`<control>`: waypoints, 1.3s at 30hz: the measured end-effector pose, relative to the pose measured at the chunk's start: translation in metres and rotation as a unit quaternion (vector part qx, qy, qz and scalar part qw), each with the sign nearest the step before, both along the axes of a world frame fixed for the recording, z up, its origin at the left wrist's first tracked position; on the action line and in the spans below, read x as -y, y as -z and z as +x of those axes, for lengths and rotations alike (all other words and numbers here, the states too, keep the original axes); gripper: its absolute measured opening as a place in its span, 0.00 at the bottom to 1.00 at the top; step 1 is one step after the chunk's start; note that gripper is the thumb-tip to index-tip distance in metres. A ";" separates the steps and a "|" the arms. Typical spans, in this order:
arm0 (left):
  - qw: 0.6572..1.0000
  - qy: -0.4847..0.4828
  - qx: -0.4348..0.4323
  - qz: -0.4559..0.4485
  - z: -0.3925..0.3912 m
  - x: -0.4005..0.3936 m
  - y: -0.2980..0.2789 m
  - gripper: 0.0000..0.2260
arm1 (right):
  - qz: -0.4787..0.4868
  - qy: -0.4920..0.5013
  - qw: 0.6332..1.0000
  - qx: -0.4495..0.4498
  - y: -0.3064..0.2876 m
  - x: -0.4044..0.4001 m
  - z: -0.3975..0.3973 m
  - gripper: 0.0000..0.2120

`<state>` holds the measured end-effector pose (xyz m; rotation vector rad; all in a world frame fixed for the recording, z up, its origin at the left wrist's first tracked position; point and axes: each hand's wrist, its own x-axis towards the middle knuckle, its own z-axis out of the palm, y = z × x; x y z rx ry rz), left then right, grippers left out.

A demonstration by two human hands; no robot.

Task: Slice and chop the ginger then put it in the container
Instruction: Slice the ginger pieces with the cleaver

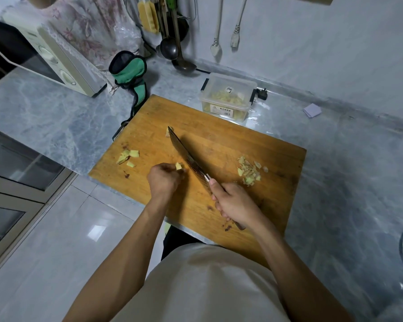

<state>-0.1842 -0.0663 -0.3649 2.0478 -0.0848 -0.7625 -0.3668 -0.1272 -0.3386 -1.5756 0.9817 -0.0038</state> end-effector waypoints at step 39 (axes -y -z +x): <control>0.969 -0.195 -0.133 -0.066 -0.017 0.002 0.002 0.10 | -0.155 -0.150 0.975 -0.057 -0.039 -0.004 -0.004 0.27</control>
